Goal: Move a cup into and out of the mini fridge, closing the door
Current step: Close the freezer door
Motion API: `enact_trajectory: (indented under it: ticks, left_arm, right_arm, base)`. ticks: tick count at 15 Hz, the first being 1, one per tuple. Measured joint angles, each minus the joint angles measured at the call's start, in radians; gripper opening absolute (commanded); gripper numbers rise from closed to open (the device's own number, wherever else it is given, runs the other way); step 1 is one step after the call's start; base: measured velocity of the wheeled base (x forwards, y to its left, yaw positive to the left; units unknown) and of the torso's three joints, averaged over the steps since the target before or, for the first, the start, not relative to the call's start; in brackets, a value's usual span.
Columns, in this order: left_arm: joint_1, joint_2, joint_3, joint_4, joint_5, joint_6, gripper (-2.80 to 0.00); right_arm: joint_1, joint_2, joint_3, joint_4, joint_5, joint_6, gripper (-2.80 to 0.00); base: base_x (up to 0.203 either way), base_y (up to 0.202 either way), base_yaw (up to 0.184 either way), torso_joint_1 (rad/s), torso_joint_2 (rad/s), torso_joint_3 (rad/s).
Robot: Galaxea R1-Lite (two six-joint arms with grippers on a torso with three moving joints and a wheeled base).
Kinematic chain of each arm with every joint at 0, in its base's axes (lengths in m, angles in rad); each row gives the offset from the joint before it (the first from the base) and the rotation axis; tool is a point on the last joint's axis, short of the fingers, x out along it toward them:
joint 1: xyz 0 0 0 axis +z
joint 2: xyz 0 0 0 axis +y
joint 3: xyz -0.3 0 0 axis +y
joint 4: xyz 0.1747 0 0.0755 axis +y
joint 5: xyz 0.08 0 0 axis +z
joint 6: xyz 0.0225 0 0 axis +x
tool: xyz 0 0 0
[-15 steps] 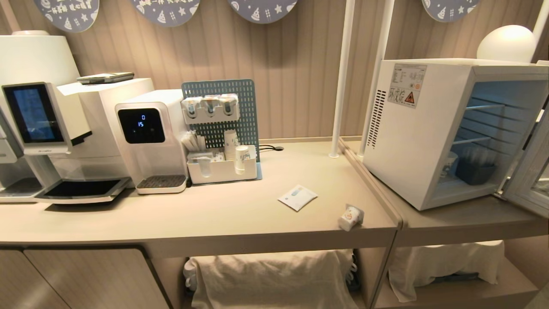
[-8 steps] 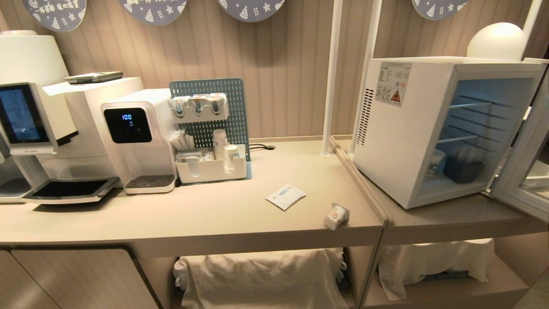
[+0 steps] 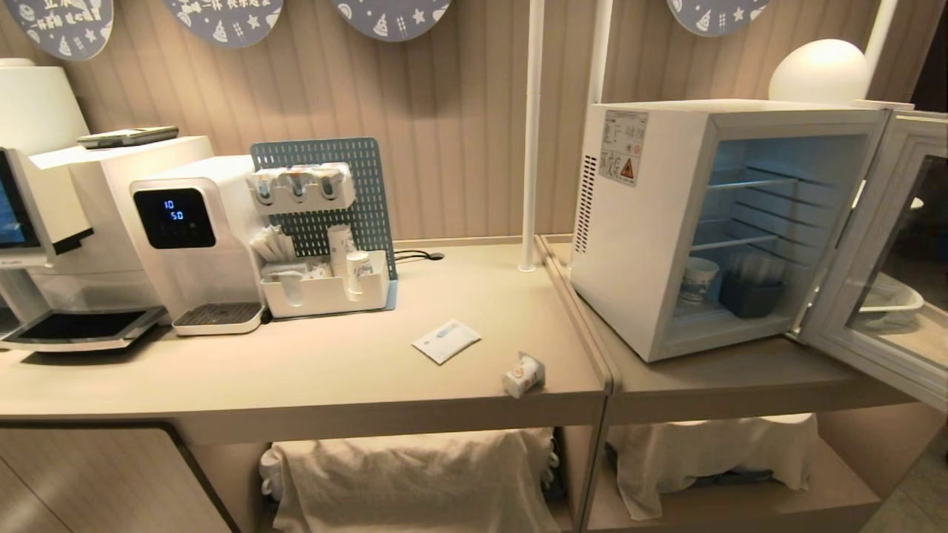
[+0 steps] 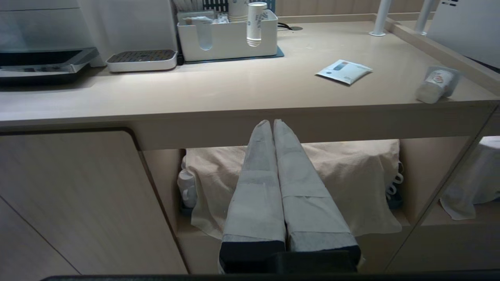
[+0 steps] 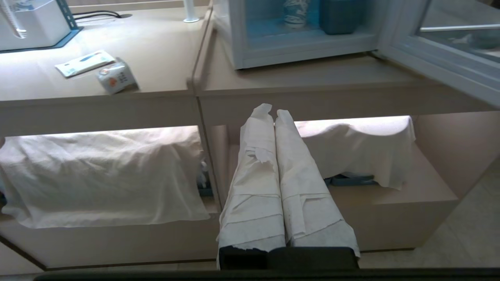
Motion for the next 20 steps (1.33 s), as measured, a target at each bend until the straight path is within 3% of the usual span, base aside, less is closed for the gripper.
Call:
enact_trajectory:
  ticks: [20]
  left_arm:
    - [0.000, 0.000, 0.000, 0.000, 0.000, 0.000, -2.80]
  right_arm:
    - [0.000, 0.000, 0.000, -0.002, 0.000, 0.001, -2.80]
  base:
    - [0.000, -0.195, 0.000, 0.003, 0.00, 0.002]
